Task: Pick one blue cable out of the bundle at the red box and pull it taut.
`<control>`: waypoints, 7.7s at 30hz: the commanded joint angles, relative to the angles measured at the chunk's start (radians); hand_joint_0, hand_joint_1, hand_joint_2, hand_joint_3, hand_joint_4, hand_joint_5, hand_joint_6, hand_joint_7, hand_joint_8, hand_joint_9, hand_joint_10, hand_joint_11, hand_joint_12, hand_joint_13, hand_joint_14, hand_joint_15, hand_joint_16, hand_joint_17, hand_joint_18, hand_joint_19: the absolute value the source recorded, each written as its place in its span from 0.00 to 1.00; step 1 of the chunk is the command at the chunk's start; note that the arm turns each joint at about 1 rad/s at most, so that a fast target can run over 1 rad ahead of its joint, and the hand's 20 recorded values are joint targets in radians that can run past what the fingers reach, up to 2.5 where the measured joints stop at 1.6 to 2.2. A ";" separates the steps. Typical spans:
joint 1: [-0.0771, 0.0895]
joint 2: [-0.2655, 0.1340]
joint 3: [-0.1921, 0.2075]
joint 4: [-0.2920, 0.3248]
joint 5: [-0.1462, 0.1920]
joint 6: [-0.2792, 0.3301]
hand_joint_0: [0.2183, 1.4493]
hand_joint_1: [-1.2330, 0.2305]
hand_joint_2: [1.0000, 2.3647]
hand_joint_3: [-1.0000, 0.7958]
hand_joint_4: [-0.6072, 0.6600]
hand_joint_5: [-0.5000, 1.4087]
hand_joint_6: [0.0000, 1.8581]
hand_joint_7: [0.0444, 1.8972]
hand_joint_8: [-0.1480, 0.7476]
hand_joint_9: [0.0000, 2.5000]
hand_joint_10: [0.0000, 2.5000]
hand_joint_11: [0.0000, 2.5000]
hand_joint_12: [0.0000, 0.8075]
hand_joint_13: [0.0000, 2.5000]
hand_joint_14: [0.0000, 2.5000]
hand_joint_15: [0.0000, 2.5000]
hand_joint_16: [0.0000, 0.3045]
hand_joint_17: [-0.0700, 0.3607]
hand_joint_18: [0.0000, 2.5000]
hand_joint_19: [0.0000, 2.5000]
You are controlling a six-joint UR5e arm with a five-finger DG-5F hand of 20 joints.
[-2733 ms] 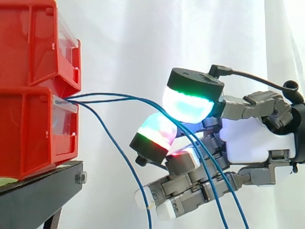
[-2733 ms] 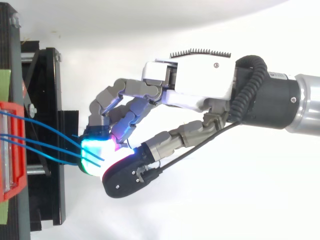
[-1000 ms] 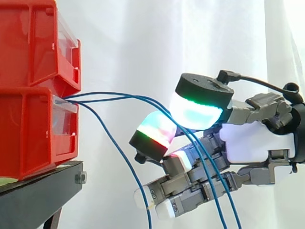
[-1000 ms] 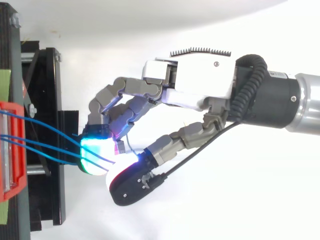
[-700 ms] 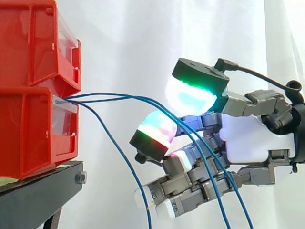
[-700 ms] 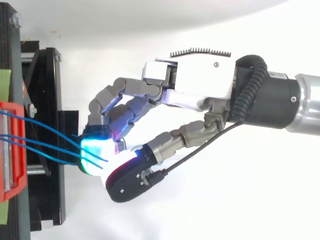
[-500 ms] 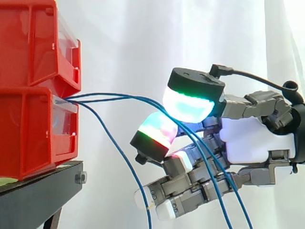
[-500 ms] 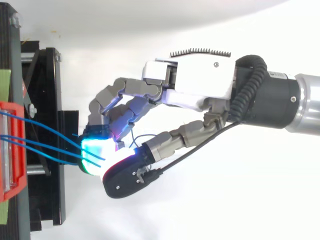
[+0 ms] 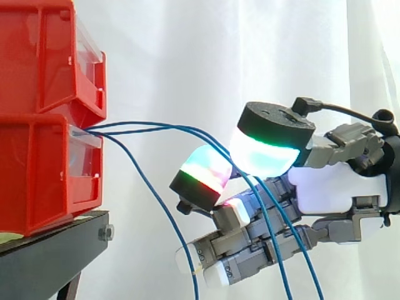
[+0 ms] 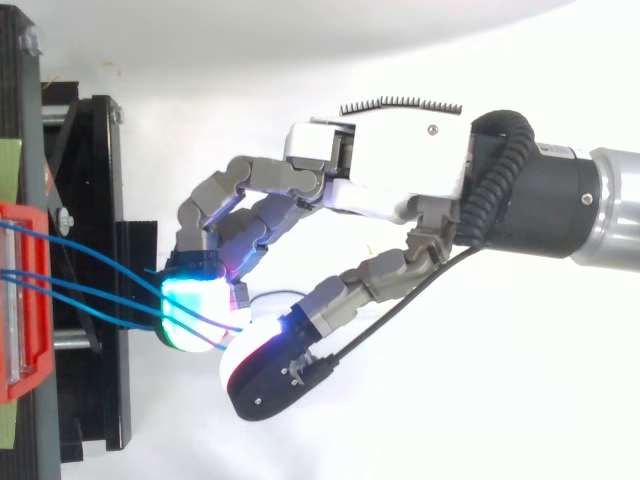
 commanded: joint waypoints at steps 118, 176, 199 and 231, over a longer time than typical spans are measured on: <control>-0.001 0.000 0.001 0.000 0.000 0.011 0.28 0.53 0.16 0.53 0.57 0.17 0.45 0.39 0.52 0.27 0.00 0.25 0.55 0.09 0.00 0.08 0.22 0.52 0.10 0.07; 0.003 0.000 0.001 0.002 0.002 0.014 0.28 0.40 0.01 0.52 0.40 0.18 0.49 0.48 0.47 0.30 0.00 0.19 0.53 0.12 0.00 0.06 0.22 0.51 0.13 0.05; -0.009 0.002 0.001 -0.011 0.002 -0.110 0.29 0.34 0.01 0.54 0.36 0.18 0.48 0.51 0.40 0.17 0.00 0.04 0.48 0.05 0.00 0.03 0.20 0.47 0.08 0.02; -0.003 0.035 0.001 -0.066 0.005 -0.298 0.28 0.36 0.00 0.55 0.49 0.18 0.49 0.49 0.50 0.22 0.00 0.12 0.52 0.07 0.00 0.05 0.21 0.50 0.09 0.03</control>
